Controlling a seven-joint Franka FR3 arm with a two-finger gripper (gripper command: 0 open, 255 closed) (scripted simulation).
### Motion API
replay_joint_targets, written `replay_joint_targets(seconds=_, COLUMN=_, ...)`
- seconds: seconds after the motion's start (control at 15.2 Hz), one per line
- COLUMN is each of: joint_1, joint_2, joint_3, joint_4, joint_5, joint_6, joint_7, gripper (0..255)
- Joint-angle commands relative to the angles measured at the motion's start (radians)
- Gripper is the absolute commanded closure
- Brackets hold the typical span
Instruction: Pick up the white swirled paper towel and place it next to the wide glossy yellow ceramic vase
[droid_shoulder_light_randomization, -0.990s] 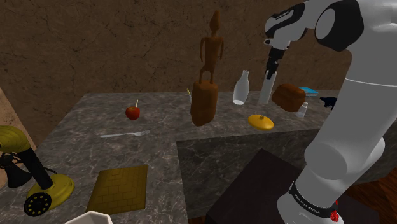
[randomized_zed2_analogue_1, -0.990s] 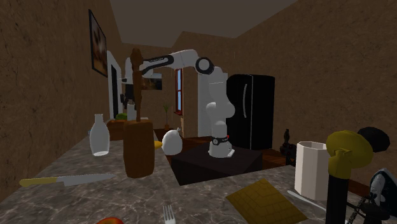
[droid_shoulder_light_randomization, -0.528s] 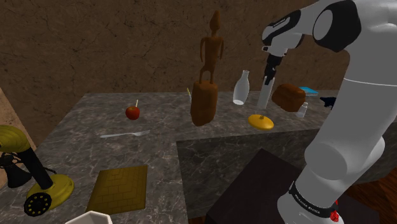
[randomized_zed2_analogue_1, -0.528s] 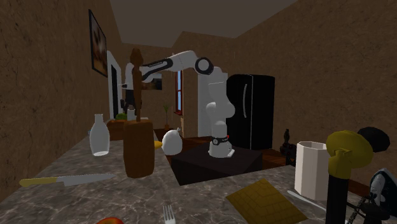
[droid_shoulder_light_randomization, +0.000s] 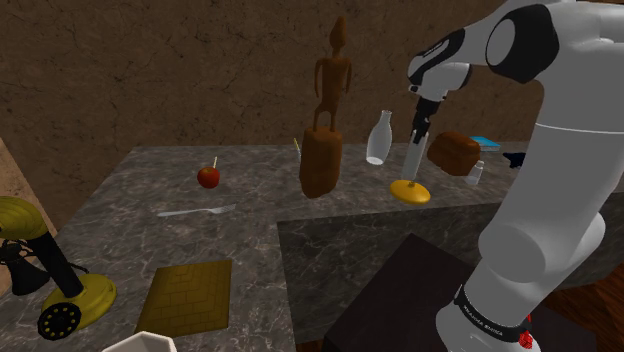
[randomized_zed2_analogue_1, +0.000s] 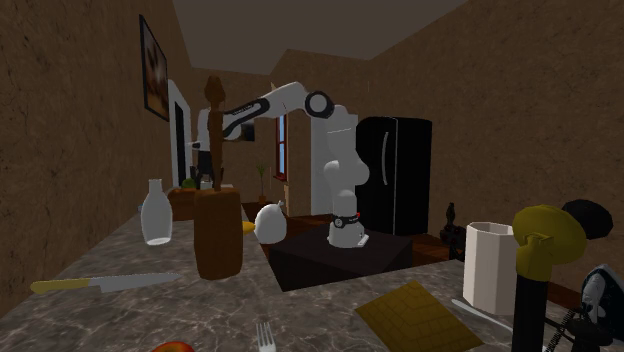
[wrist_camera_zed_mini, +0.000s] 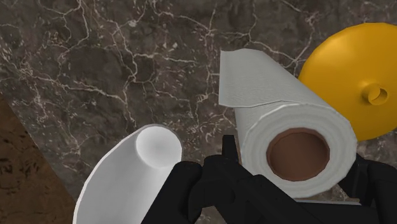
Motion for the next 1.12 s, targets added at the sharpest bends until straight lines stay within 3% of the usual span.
replay_joint_targets(seconds=0.0, joint_1=-0.002, joint_2=0.012, joint_3=0.002, joint_4=-0.01, joint_5=0.009, joint_6=0.021, joint_7=-0.006, gripper=255)
replay_joint_targets(seconds=0.53, joint_1=-0.002, joint_2=0.012, joint_3=0.002, joint_4=-0.01, joint_5=0.009, joint_6=0.021, joint_7=-0.005, gripper=255)
replay_joint_targets(seconds=0.59, joint_1=-0.002, joint_2=0.012, joint_3=0.002, joint_4=-0.01, joint_5=0.009, joint_6=0.021, joint_7=-0.005, gripper=0)
replay_joint_targets(seconds=0.92, joint_1=-0.002, joint_2=0.012, joint_3=0.002, joint_4=-0.01, joint_5=0.009, joint_6=0.021, joint_7=-0.005, gripper=0)
replay_joint_targets(seconds=1.06, joint_1=0.002, joint_2=-0.016, joint_3=-0.004, joint_4=0.023, joint_5=-0.012, joint_6=-0.037, joint_7=0.008, gripper=0)
